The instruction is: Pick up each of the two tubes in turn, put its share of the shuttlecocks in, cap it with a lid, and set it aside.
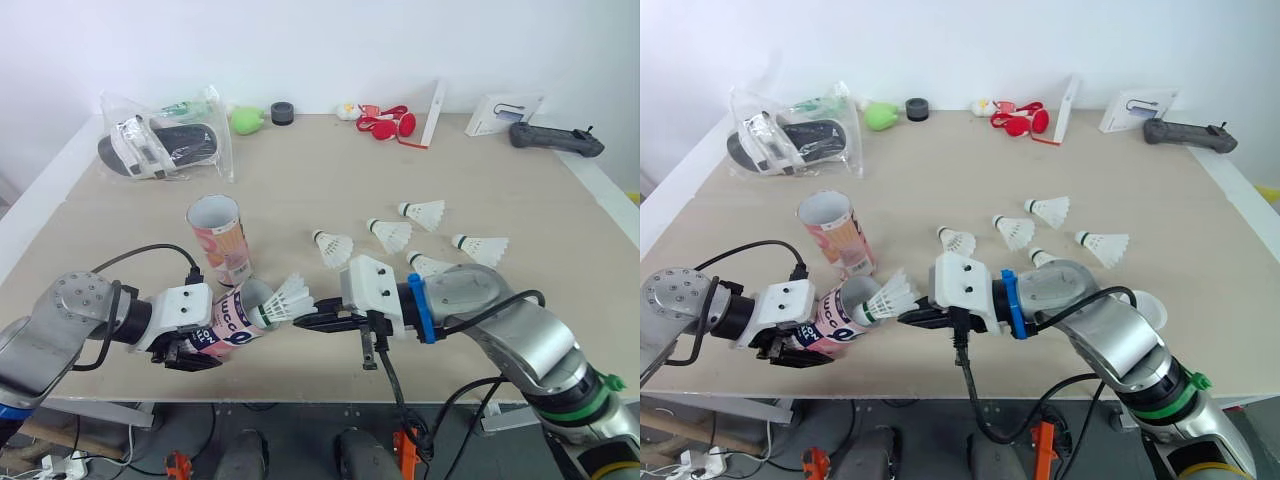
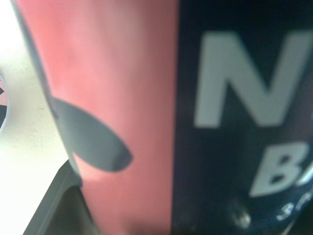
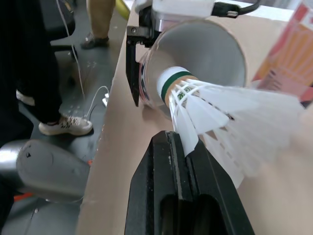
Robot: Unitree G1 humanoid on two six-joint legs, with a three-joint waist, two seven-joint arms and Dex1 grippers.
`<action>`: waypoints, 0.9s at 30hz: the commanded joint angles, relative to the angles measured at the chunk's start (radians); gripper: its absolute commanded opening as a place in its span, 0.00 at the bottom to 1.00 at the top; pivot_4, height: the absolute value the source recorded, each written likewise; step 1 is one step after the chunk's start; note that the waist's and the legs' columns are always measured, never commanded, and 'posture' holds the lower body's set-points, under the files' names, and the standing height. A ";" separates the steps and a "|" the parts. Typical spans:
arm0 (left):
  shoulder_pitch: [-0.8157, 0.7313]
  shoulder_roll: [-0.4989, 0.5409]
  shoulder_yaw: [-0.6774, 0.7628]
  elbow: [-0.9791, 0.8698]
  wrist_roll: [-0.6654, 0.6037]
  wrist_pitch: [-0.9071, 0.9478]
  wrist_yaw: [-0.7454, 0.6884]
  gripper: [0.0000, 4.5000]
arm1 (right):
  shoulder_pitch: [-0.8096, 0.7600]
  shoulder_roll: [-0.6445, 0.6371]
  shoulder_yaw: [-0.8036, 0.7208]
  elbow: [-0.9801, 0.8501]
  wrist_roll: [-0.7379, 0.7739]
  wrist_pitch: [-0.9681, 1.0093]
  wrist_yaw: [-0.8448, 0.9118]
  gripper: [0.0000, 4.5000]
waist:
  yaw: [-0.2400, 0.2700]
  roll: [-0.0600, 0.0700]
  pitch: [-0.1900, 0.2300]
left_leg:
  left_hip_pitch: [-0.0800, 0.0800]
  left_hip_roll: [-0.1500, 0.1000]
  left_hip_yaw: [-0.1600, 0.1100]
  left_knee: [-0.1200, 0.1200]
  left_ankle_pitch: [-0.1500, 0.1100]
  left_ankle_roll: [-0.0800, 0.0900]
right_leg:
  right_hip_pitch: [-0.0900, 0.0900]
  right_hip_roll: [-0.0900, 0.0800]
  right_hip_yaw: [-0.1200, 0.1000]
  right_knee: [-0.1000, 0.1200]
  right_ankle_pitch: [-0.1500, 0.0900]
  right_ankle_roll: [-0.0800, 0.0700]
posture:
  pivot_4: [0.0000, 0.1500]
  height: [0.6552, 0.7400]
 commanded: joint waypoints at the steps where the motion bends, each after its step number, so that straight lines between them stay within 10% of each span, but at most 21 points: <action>1: 0.024 -0.015 -0.037 -0.006 0.012 0.009 0.017 0.68 | -0.027 0.023 0.012 0.009 -0.031 -0.047 0.023 0.03 | 0.000 0.000 0.000 | 0.000 0.000 0.000 0.000 0.000 0.000 | 0.000 0.000 0.000 0.000 0.000 0.001 | 1.00 1.00; 5: 0.025 -0.019 -0.036 -0.011 0.012 0.015 0.019 0.68 | -0.027 0.035 0.004 0.022 -0.042 -0.066 0.043 0.03 | 0.000 0.000 0.000 | 0.000 0.000 0.000 0.000 0.000 0.000 | 0.000 0.000 0.000 0.000 0.001 0.001 | 1.00 1.00; 14: 0.012 -0.035 -0.045 -0.011 0.017 0.025 0.022 0.68 | 0.014 0.021 -0.131 -0.028 0.098 0.039 0.031 0.98 | 0.002 0.000 0.000 | 0.000 -0.001 0.000 0.000 0.000 0.000 | 0.000 -0.001 0.000 0.000 0.000 0.001 | 1.00 1.00; 27: 0.006 -0.035 -0.040 -0.011 0.016 0.041 0.019 0.68 | 0.156 0.233 -0.144 0.203 -0.184 0.082 -0.500 0.98 | 0.002 0.000 0.000 | 0.000 -0.001 0.000 0.000 0.000 0.001 | 0.000 -0.001 0.001 0.000 0.000 0.000 | 1.00 1.00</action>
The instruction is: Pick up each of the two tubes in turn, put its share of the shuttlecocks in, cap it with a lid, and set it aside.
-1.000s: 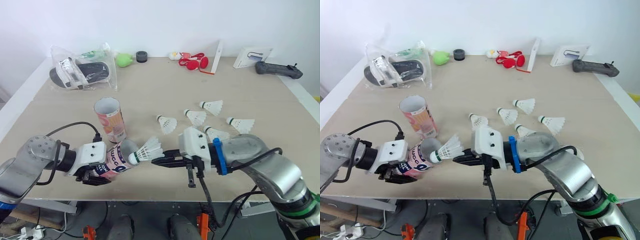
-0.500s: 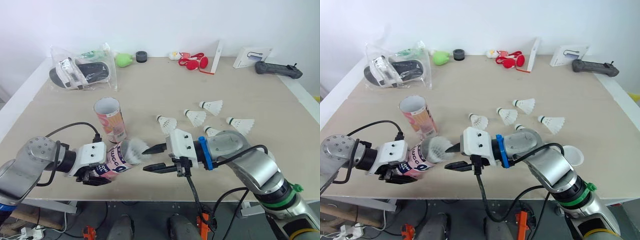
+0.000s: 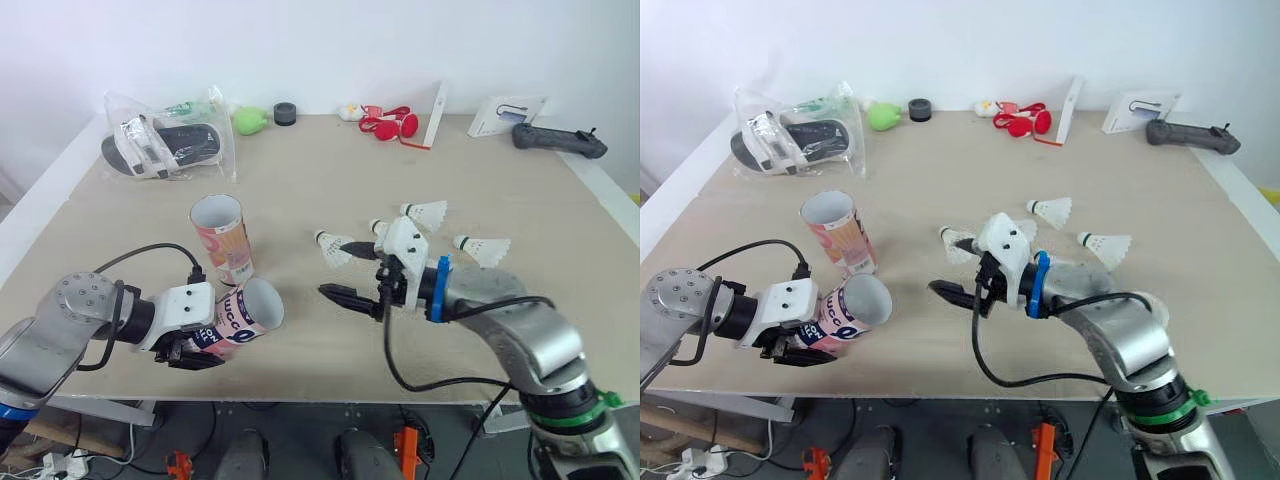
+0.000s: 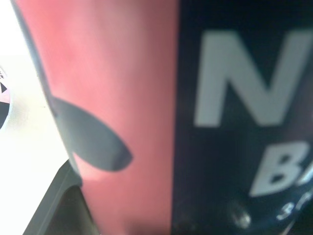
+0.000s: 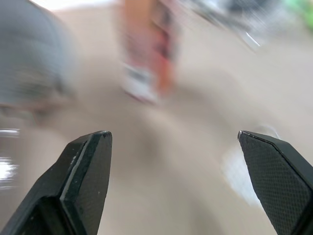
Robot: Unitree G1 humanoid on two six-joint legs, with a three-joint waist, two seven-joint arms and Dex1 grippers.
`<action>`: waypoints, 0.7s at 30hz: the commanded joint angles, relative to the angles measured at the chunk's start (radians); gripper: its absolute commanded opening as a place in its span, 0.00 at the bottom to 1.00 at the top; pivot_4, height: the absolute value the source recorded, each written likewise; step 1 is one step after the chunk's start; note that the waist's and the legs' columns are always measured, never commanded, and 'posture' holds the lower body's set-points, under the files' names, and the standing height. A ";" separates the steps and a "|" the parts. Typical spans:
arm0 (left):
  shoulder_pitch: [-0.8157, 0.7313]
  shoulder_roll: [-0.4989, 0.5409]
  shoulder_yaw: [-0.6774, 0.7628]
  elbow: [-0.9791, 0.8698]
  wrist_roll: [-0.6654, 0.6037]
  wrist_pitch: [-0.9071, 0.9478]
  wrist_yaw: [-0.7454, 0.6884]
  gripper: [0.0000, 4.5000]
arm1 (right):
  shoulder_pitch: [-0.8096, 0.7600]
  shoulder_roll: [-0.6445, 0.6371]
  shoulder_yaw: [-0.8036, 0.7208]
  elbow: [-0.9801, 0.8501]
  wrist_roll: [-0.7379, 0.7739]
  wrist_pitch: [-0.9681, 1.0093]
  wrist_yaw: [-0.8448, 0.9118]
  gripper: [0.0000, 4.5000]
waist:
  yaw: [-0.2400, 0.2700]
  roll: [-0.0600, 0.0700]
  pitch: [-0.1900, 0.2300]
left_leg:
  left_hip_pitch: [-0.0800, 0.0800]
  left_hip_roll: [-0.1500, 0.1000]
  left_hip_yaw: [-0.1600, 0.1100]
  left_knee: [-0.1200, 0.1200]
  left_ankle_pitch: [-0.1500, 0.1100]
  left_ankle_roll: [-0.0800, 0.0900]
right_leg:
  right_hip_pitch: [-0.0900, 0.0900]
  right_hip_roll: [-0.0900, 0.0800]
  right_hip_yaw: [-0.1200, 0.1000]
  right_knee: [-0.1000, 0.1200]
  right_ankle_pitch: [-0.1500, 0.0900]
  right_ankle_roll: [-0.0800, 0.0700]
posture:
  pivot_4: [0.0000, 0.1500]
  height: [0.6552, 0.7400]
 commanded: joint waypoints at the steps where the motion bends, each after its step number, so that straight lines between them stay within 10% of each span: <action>1: 0.010 -0.019 -0.042 0.003 0.005 0.012 0.014 0.68 | 0.001 0.108 0.062 0.072 -0.130 -0.032 -0.165 0.98 | 0.000 0.000 0.000 | 0.000 0.000 0.000 0.000 0.000 0.000 | 0.000 0.000 0.000 0.000 0.000 0.000 | 1.00 1.00; 14: -0.001 -0.025 -0.052 0.000 0.006 0.018 0.008 0.68 | -0.145 0.398 0.040 0.450 -0.225 -0.179 -0.298 0.98 | -0.004 0.001 0.000 | 0.000 -0.001 0.000 0.000 0.001 0.001 | 0.000 -0.001 0.000 0.000 0.001 0.001 | 1.00 1.00; 21: -0.016 -0.023 -0.054 0.004 0.007 0.021 0.005 0.68 | -0.168 0.440 0.005 0.529 -0.255 -0.240 -0.324 0.38 | -0.004 0.001 0.000 | -0.001 -0.002 0.000 -0.001 0.001 0.001 | 0.000 -0.002 -0.001 -0.001 0.001 0.005 | 1.00 1.00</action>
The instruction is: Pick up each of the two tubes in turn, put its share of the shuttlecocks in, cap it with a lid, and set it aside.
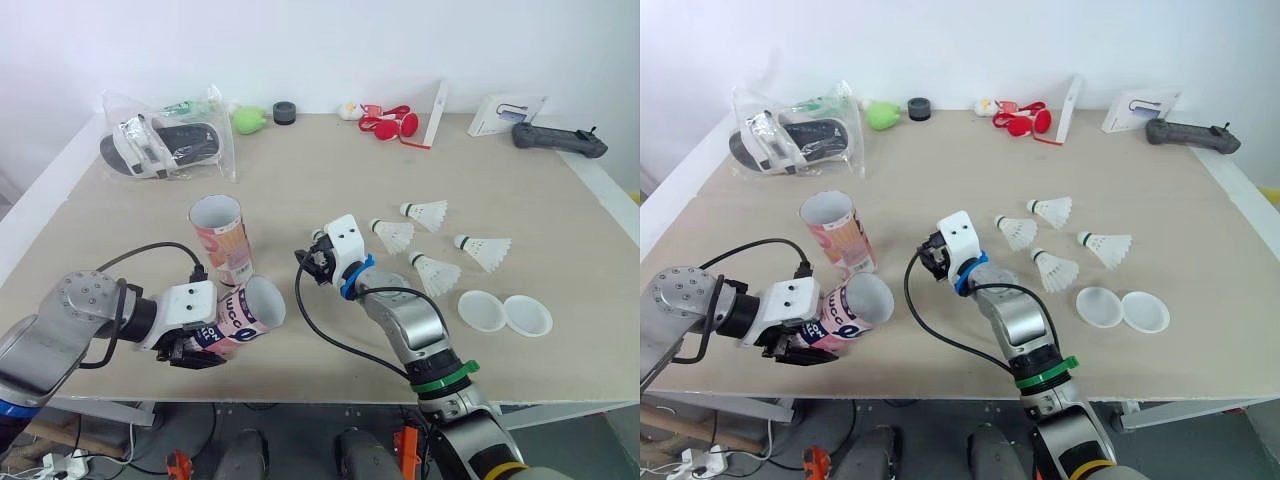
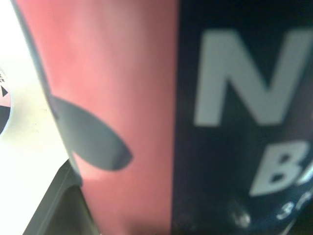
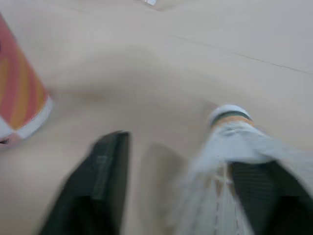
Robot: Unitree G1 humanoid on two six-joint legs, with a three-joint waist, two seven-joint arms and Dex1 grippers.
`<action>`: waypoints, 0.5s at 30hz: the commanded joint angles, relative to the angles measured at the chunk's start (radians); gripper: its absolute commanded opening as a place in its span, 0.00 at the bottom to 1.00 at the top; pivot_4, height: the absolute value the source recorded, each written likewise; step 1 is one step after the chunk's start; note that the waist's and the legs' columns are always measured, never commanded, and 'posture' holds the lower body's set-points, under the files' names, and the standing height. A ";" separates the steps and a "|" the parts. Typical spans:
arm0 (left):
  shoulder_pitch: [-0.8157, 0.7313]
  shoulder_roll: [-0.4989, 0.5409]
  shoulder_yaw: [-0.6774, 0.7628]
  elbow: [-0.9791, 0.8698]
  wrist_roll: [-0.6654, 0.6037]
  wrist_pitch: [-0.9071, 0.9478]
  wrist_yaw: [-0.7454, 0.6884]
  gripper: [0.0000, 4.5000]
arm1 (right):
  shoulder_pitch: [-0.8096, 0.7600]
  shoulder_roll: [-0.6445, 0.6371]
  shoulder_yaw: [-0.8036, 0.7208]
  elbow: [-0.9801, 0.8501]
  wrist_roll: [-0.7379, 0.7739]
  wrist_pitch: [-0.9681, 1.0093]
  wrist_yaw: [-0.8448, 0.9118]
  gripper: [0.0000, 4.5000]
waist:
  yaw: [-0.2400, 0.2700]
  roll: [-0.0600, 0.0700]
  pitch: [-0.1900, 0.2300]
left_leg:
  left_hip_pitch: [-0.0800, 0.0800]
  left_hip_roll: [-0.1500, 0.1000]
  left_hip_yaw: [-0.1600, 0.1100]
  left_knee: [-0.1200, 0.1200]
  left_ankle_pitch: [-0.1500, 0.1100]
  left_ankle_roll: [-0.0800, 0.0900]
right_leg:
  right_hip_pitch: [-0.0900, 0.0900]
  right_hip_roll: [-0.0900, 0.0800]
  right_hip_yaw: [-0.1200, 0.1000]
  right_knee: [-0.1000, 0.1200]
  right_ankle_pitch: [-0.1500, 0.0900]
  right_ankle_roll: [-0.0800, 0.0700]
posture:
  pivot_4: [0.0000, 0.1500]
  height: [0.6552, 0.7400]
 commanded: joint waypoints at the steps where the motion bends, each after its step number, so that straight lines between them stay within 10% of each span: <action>1: 0.006 -0.015 -0.041 0.005 0.006 0.004 0.009 0.68 | -0.006 0.012 -0.036 -0.032 0.001 -0.024 -0.004 0.28 | 0.000 0.000 0.000 | 0.000 0.000 0.000 0.000 0.000 0.000 | 0.000 0.000 0.000 0.000 0.000 0.000 | 1.00 1.00; 4: -0.001 -0.019 -0.046 0.009 0.009 0.003 0.009 0.68 | 0.013 0.009 -0.040 -0.066 0.004 -0.018 0.013 0.00 | 0.000 0.000 0.000 | 0.000 0.000 0.000 -0.001 0.000 0.000 | 0.000 0.000 0.000 0.000 0.000 0.000 | 1.00 1.00; 15: -0.025 -0.039 -0.069 0.029 0.021 -0.004 0.005 0.68 | 0.001 -0.345 -0.074 -0.537 0.262 0.065 0.533 0.00 | 0.002 0.004 0.002 | -0.001 -0.001 -0.001 -0.002 0.000 0.000 | 0.000 -0.001 -0.001 -0.001 -0.001 0.001 | 1.00 1.00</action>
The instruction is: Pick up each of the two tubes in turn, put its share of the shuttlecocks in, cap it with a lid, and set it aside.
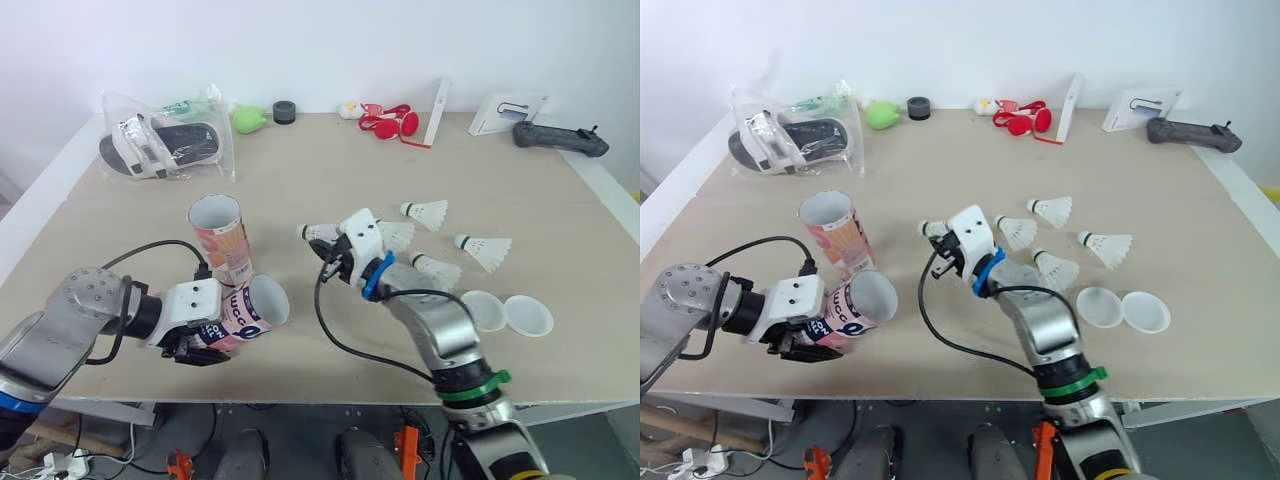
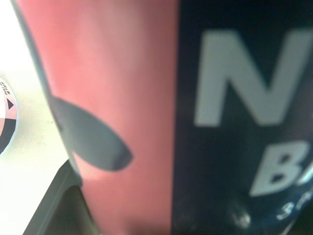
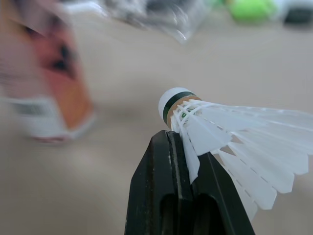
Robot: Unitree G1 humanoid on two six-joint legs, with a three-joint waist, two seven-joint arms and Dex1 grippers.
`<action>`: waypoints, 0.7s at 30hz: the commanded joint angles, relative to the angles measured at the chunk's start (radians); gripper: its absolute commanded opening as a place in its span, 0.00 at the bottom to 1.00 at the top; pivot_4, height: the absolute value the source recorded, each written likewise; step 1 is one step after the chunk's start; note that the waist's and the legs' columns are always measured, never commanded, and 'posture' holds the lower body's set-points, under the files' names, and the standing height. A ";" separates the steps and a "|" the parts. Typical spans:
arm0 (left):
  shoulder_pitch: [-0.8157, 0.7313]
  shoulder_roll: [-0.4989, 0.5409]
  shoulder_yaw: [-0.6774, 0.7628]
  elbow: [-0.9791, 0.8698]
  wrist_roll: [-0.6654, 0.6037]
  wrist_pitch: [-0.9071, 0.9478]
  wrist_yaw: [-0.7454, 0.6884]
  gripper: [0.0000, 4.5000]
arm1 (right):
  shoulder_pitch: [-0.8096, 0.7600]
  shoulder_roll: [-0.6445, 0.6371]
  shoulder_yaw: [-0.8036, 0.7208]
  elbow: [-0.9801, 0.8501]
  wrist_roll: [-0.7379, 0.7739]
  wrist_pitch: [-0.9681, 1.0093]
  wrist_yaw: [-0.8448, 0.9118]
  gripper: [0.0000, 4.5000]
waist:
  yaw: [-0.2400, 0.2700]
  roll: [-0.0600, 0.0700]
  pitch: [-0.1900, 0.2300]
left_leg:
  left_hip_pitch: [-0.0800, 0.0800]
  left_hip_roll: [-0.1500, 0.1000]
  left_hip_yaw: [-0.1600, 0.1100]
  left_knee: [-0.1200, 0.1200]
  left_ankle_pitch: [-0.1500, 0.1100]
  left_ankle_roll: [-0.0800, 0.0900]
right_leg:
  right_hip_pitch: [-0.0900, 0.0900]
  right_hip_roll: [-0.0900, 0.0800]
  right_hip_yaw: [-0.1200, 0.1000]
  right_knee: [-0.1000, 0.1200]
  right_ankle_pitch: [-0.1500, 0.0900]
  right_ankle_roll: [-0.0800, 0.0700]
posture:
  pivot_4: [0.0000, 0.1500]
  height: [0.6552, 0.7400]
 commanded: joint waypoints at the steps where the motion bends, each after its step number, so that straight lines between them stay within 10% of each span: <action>1: 0.012 -0.017 -0.045 0.016 0.012 -0.005 0.007 0.68 | -0.065 -0.130 -0.082 -0.199 0.174 0.067 0.201 0.00 | -0.003 0.000 0.000 | 0.000 0.000 0.000 0.000 0.000 0.000 | 0.000 0.000 0.000 0.000 0.000 0.000 | 1.00 1.00; 9: 0.010 -0.027 -0.046 0.019 0.015 -0.001 0.008 0.68 | -0.117 -0.345 -0.087 -0.318 0.332 0.197 0.365 0.00 | -0.002 0.001 0.001 | 0.001 0.000 0.000 -0.001 0.000 0.000 | 0.001 0.000 -0.001 0.000 -0.002 -0.004 | 1.00 1.00; 21: 0.013 -0.031 -0.047 0.019 0.019 -0.003 0.010 0.68 | -0.140 -0.261 0.079 -0.328 0.289 0.219 0.310 0.00 | -0.001 0.001 0.001 | 0.001 0.000 0.000 -0.001 0.000 0.000 | 0.000 -0.001 -0.001 0.000 -0.003 -0.003 | 1.00 1.00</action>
